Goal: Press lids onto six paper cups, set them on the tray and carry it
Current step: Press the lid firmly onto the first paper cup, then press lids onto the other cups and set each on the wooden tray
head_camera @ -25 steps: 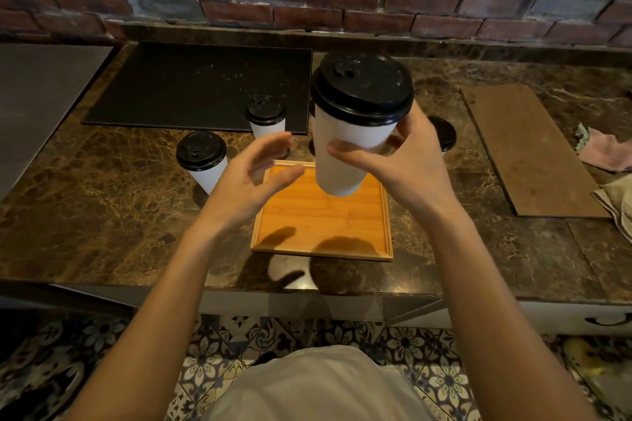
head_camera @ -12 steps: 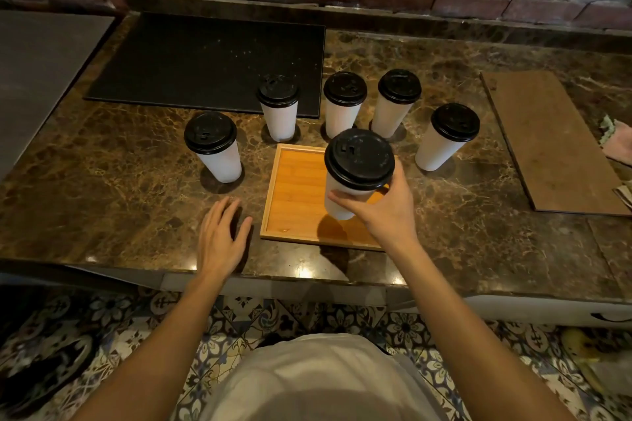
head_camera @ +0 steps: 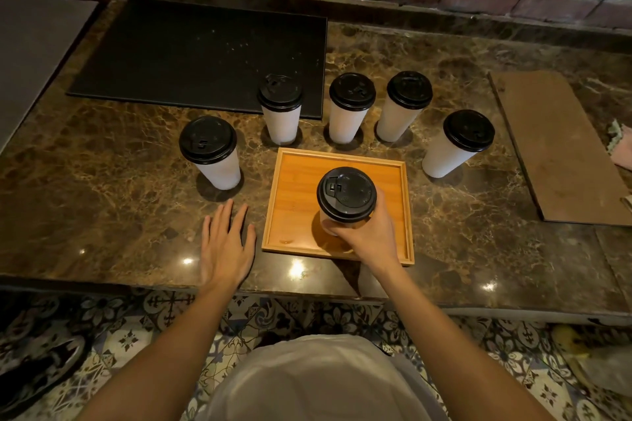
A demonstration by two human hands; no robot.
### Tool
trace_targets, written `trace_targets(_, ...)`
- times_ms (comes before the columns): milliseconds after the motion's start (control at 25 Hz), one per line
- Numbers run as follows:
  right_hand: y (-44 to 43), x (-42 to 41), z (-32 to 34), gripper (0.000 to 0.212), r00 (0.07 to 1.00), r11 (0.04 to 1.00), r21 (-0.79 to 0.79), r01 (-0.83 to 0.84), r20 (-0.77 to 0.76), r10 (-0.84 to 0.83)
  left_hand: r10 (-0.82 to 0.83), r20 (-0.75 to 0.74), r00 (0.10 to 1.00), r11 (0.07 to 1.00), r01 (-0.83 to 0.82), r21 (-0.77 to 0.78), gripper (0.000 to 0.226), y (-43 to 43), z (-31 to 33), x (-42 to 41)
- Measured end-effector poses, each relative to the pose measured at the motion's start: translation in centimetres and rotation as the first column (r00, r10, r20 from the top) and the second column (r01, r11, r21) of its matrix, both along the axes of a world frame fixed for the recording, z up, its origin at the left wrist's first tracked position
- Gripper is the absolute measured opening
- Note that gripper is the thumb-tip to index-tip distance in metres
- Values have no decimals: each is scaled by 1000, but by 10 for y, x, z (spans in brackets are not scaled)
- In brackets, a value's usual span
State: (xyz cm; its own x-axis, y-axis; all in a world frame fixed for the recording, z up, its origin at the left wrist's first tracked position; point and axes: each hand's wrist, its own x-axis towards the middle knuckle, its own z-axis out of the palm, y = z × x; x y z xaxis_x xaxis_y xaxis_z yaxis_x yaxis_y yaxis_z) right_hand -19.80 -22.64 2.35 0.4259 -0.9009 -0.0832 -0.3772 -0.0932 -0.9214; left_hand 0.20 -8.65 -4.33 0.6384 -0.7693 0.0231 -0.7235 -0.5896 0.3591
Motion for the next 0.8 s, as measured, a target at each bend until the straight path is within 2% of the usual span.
trace_targets(480, -41, 75, -1, 84, 998, 998, 9, -62, -9, 62, 14, -3, 1000, 999, -14, 51, 51, -4, 2, 2)
trace_targets(800, -56, 116, -6, 95, 998, 997, -46, -65, -9, 65, 16, 19, 1000, 998, -18, 58, 50, -1, -6, 4)
